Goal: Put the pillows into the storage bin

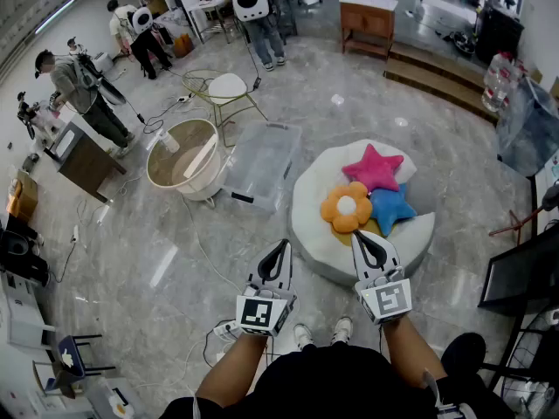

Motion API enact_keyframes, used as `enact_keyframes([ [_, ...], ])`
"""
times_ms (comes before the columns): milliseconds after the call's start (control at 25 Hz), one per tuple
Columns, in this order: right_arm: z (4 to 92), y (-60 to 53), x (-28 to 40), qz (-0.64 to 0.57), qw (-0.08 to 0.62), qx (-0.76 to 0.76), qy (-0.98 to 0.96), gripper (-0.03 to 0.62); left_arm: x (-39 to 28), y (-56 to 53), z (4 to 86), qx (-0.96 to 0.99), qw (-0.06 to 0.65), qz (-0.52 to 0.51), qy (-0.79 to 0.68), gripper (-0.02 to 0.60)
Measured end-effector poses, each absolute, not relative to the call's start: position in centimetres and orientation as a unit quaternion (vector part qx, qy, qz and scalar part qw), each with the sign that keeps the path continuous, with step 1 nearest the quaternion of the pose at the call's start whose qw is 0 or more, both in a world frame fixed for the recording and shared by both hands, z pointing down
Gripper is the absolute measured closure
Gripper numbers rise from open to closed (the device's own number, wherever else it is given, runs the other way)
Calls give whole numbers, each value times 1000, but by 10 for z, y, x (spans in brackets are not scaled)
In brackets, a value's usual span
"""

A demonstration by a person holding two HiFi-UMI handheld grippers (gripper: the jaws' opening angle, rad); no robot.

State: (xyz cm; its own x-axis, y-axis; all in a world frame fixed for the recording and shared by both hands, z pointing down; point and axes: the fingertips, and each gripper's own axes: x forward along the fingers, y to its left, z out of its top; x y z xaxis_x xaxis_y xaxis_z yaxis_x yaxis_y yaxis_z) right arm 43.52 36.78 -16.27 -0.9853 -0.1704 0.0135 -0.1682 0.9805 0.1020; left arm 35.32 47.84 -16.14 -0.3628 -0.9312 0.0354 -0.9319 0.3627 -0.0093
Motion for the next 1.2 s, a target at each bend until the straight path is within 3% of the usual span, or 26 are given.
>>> enact_keyframes([
  [1200, -162, 473, 391, -71, 0, 127, -989, 578, 309, 571, -133, 593, 23, -14, -805, 565],
])
